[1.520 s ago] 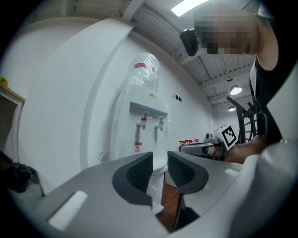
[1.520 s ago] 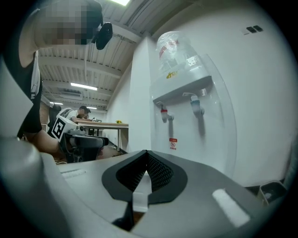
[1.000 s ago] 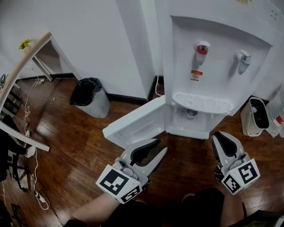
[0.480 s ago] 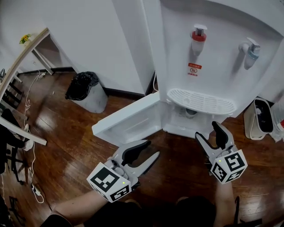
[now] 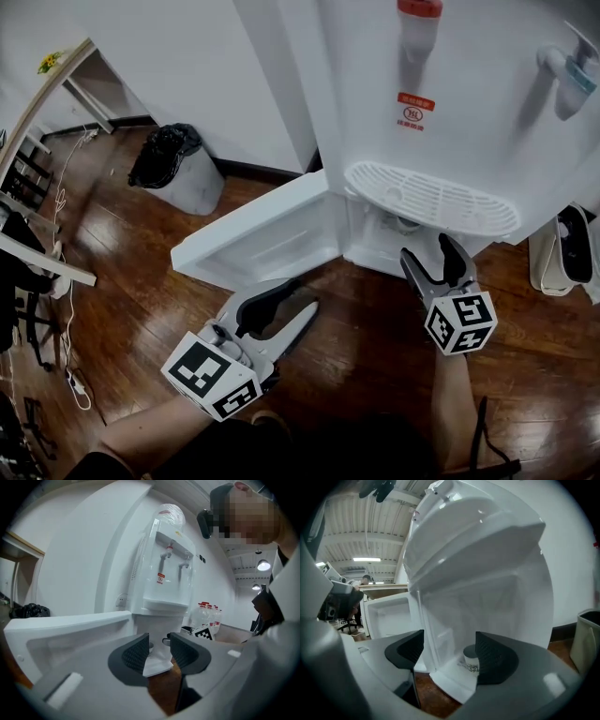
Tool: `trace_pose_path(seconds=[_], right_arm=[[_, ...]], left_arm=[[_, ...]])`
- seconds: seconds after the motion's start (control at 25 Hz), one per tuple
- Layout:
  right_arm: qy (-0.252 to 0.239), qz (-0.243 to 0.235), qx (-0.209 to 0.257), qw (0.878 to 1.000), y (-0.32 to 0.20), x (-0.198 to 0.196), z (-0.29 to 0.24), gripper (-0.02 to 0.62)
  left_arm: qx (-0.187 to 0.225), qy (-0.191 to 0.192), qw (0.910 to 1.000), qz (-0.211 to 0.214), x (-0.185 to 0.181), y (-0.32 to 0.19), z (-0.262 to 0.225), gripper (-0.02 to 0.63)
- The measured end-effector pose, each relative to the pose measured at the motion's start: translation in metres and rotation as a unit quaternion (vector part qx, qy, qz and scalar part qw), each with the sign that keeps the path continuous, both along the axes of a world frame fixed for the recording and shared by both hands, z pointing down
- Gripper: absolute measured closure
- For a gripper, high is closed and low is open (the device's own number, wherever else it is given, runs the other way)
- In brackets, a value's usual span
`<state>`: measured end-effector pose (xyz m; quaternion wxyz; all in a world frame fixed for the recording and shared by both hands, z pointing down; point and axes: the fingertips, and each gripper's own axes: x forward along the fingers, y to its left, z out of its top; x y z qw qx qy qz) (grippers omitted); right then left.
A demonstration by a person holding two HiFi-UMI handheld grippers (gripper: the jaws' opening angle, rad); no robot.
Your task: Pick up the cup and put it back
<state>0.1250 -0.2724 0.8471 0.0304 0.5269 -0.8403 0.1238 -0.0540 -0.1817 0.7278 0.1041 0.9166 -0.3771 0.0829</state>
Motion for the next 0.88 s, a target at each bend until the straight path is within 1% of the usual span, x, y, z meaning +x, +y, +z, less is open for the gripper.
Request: trace_pose_path(seconds=[0.12,0.28,0.44,0.56,0.72,0.76,0.88], right_arm=[[0.011,0.006,-0.016,1.000,-0.014,0.002,0.032,0.264],[0.015,0.013,-0.038,0.999,-0.035,0.003,0.073,0.264],[0.012,0.016,-0.061,0.998,-0.053,0.007,0.109,0.258],[0.025,0.016,-0.063,0.998,-0.067,0.006,0.126,0.245],[0.029,0.020,-0.067,0.997,-0.087,0.004,0.142,0.233],[0.030,0.021,-0.070,0.997,-0.090,0.004,0.147,0.229],[0.034,0.020,-0.077,0.996,-0.102,0.000,0.157,0.210]], left_arm=[[-0.012,-0.009,0.9999,0.006,0.003,0.010,0.011,0.583],[-0.031,-0.007,0.9995,0.003,0.005,0.012,0.020,0.584],[-0.038,-0.002,0.9989,-0.027,-0.006,0.010,0.021,0.584],[-0.046,0.000,0.9978,-0.047,-0.011,0.010,0.029,0.584],[-0.042,0.006,0.9940,-0.101,-0.026,0.008,0.037,0.584],[-0.046,0.003,0.9936,-0.103,-0.027,0.010,0.041,0.584],[-0.052,-0.009,0.9952,-0.082,-0.020,0.014,0.051,0.584]])
